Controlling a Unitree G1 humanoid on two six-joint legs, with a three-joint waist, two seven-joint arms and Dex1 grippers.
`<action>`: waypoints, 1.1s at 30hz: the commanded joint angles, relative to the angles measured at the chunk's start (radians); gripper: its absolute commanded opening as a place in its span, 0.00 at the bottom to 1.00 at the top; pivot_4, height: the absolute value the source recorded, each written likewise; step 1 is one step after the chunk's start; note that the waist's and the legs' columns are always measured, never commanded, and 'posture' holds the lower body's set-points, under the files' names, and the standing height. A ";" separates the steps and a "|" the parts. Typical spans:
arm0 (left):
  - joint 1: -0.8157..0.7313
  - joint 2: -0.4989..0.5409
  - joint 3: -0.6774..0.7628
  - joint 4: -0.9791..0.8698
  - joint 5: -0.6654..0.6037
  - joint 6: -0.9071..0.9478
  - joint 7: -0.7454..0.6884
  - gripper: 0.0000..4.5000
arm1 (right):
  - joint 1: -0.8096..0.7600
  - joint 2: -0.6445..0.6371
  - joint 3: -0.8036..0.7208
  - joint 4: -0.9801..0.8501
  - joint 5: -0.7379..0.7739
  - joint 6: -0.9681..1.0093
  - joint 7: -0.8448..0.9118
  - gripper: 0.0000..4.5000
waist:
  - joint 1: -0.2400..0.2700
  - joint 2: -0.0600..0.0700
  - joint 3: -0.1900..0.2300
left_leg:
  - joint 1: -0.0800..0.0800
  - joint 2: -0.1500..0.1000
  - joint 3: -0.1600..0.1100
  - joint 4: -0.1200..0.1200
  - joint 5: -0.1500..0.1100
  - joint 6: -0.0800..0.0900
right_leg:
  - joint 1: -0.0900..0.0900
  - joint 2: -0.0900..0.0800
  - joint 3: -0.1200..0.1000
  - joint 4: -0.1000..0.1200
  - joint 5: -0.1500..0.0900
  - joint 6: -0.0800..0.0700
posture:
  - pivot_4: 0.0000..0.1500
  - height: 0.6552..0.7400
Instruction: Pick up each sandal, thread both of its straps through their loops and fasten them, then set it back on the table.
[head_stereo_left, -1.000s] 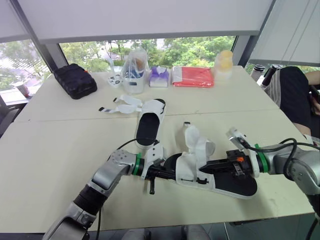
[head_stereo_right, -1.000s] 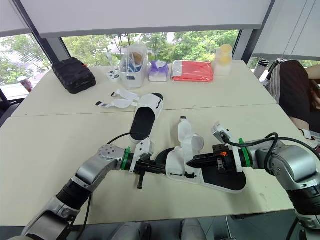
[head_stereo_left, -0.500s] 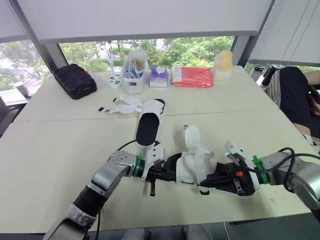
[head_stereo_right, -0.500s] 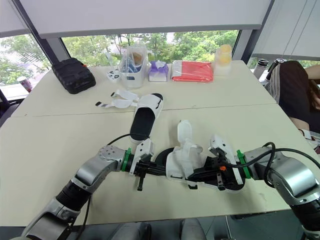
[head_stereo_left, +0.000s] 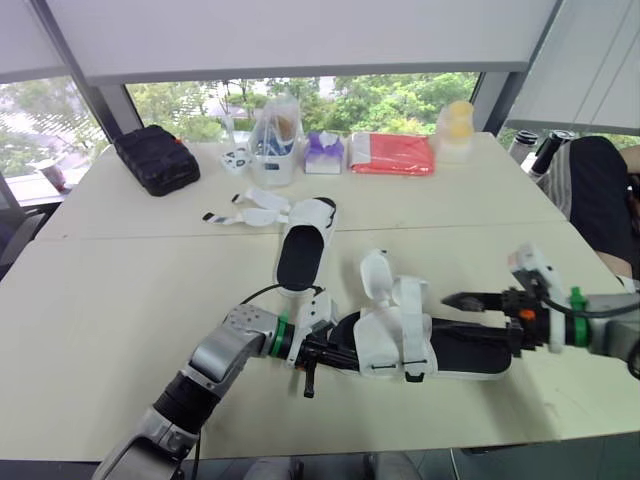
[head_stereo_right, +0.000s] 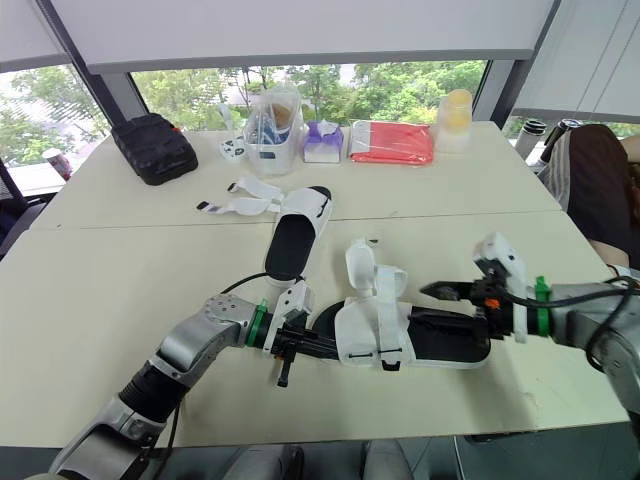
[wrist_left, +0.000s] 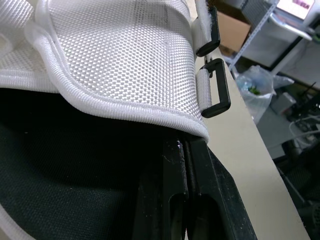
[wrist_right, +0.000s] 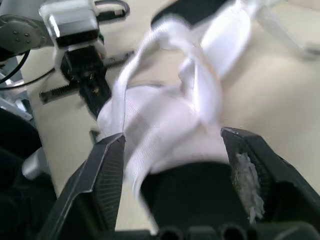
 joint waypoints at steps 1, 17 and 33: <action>-0.002 -0.008 -0.033 0.034 0.023 -0.018 0.000 0.00 | 0.121 -0.011 -0.086 -0.101 0.068 0.054 0.027 0.76 | 0.003 0.000 0.000 | -0.001 0.000 0.000 0.000 0.000 0.000 | -0.001 0.000 0.000 0.000 0.000 0.000 | 1.00 1.00; -0.015 0.001 -0.031 0.054 0.038 -0.045 0.006 0.00 | 0.264 0.175 0.013 -0.159 0.114 0.069 -0.136 0.76 | 0.000 0.000 0.000 | 0.000 0.000 0.001 0.002 0.000 0.000 | 0.001 0.000 0.001 0.000 0.000 0.000 | 1.00 1.00; -0.013 0.001 -0.027 0.052 0.037 -0.041 0.018 0.00 | 0.217 0.272 0.077 -0.134 0.165 0.088 -0.237 0.02 | -0.001 0.000 0.000 | 0.002 0.000 0.001 0.002 0.000 0.000 | 0.002 0.000 0.001 0.000 0.000 0.000 | 1.00 1.00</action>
